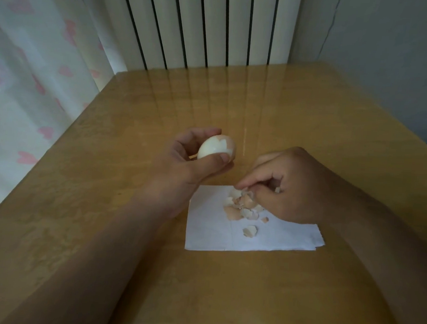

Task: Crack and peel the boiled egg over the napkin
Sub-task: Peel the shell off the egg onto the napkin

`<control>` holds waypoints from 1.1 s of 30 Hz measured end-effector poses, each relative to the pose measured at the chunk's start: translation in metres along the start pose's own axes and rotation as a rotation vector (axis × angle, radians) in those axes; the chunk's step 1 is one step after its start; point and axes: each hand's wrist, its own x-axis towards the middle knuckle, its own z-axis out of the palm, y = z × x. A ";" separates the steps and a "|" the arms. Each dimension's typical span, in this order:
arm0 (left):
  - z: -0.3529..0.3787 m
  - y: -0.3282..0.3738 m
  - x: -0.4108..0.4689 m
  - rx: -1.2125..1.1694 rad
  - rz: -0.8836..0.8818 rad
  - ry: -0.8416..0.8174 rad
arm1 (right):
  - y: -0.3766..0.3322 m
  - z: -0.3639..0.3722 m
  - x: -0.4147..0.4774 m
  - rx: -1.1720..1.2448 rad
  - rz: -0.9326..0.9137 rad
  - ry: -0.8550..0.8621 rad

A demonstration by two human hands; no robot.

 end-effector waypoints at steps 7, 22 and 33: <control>0.004 0.006 -0.003 -0.071 -0.049 -0.055 | -0.004 -0.003 0.000 -0.014 0.062 -0.076; 0.002 0.005 -0.004 -0.236 -0.206 -0.317 | -0.005 0.009 0.007 0.052 -0.080 0.395; 0.008 0.002 -0.004 -0.208 -0.198 -0.277 | 0.000 0.015 0.010 -0.206 -0.245 0.446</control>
